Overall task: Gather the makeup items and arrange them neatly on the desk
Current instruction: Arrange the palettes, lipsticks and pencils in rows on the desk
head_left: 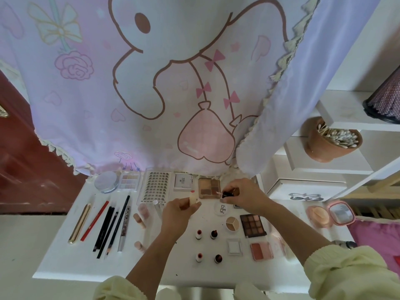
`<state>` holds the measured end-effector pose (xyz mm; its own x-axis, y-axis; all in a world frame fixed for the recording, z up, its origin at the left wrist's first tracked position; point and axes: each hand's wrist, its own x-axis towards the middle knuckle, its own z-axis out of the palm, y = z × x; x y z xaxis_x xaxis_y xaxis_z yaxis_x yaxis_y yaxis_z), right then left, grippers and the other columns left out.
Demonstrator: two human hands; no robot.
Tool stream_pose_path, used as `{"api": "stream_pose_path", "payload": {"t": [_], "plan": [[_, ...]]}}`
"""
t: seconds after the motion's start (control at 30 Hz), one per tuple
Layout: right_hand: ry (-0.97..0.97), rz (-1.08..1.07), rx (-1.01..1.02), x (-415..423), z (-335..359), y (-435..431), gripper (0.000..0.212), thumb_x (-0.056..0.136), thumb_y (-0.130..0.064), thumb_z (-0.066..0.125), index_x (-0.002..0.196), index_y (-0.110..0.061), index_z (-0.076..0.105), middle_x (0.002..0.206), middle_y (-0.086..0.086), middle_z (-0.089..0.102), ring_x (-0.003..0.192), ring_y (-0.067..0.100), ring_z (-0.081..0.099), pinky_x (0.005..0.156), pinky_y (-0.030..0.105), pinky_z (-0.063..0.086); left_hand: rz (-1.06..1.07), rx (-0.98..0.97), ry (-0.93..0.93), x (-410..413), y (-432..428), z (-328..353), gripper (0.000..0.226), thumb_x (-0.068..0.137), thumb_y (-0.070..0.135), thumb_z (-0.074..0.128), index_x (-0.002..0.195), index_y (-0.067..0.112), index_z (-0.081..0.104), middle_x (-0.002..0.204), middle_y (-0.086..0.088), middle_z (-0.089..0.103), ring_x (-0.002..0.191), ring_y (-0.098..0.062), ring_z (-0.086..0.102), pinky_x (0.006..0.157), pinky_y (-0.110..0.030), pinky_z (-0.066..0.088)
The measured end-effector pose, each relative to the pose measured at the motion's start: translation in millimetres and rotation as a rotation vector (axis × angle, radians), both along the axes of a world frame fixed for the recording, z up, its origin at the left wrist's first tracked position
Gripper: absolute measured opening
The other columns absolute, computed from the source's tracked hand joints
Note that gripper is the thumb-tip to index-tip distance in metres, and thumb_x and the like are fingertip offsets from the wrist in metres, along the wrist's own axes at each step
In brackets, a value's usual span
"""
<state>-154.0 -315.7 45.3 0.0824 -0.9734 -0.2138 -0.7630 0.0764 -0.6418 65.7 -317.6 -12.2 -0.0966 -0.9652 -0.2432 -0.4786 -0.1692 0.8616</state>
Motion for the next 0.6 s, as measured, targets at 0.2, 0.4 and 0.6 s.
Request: {"api": "stream_pose_path", "payload": {"t": [0.2,0.4,0.6], "plan": [[-0.21,-0.152,0.099,8,-37,9,0.019,0.076,-0.024,0.081,0.09,-0.017,0.07,0.085,-0.005,0.07,0.074,0.01,0.067,0.076,0.029,0.058,0.087,0.071,-0.002,-3,8,-18,0.015,0.083,0.037,0.072,0.077,0.024,0.073,0.071,0.008,0.07,0.067,-0.007,0.061,0.065,-0.022,0.046],[-0.155,-0.241,0.124,19,-68,10,0.017,0.078,-0.029,0.079,0.088,-0.025,0.067,0.09,-0.001,0.061,0.073,0.009,0.053,0.063,0.013,0.041,0.047,0.074,-0.109,-7,12,-36,0.015,0.085,0.037,0.07,0.09,0.024,0.075,0.075,0.016,0.067,0.073,0.003,0.062,0.061,-0.01,0.04],[-0.125,-0.187,0.185,27,-94,11,0.022,0.081,-0.028,0.076,0.098,-0.019,0.064,0.08,-0.005,0.062,0.07,0.005,0.054,0.064,0.014,0.043,0.009,0.122,-0.16,-9,8,-52,0.025,0.077,0.034,0.078,0.101,0.031,0.074,0.085,0.013,0.066,0.079,0.002,0.058,0.062,-0.003,0.036]]}}
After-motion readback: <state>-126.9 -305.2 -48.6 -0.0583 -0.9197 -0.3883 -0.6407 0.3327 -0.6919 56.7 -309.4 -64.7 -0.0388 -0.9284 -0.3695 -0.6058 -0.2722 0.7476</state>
